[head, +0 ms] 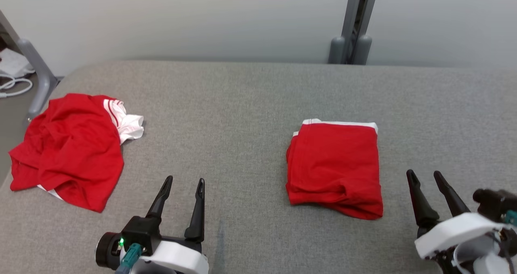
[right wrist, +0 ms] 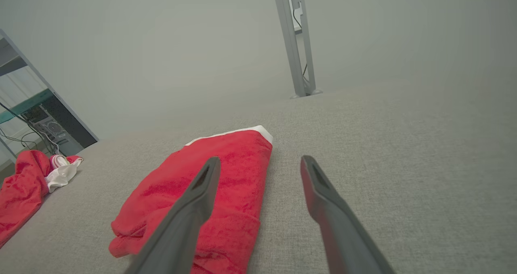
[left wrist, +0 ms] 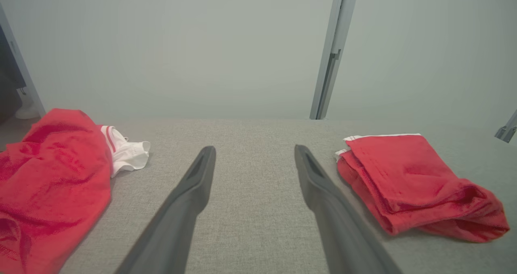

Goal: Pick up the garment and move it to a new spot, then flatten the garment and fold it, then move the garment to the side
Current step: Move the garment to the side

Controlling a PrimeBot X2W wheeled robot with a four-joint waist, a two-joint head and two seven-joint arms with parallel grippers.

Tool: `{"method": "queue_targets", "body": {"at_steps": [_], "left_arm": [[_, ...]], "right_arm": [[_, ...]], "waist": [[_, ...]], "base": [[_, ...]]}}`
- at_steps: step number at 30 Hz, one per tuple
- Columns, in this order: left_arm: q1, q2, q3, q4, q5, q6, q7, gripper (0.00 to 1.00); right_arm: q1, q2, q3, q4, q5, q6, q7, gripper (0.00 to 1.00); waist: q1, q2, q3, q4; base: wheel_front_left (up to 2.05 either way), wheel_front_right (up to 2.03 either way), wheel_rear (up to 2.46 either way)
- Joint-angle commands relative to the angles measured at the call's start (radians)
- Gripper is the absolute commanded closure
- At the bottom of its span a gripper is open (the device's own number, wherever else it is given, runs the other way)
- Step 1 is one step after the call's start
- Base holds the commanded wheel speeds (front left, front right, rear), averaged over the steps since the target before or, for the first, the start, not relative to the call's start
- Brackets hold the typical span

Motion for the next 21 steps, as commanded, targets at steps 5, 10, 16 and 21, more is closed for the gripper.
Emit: {"method": "queue_targets", "body": {"at_steps": [5,10,16,21], "left_arm": [[-0.053,0.004,-0.014,0.003,0.003,-0.018,-0.002,0.0],[-0.078,0.004,-0.029,0.011,-0.002,-0.025,-0.002,0.0],[-0.107,0.003,-0.047,0.018,-0.004,-0.023,-0.002,0.0],[-0.12,0.003,-0.056,0.022,-0.002,-0.029,-0.002,0.0]], "right_arm": [[-0.108,-0.058,0.042,0.05,0.21,0.0,0.165,0.0],[-0.163,-0.102,0.065,0.083,0.366,0.0,0.292,0.0],[-0.222,-0.146,0.073,0.149,0.525,0.0,0.421,0.0],[-0.268,-0.17,0.095,0.198,0.602,0.0,0.497,0.0]], "waist": [[0.0,0.0,0.089,0.034],[0.0,0.0,0.124,0.06],[0.0,0.0,0.154,0.099],[0.0,0.0,0.174,0.132]], "base": [[0.0,0.0,0.0],[0.0,0.0,0.0],[0.0,0.0,0.0],[0.0,0.0,0.0]]}}
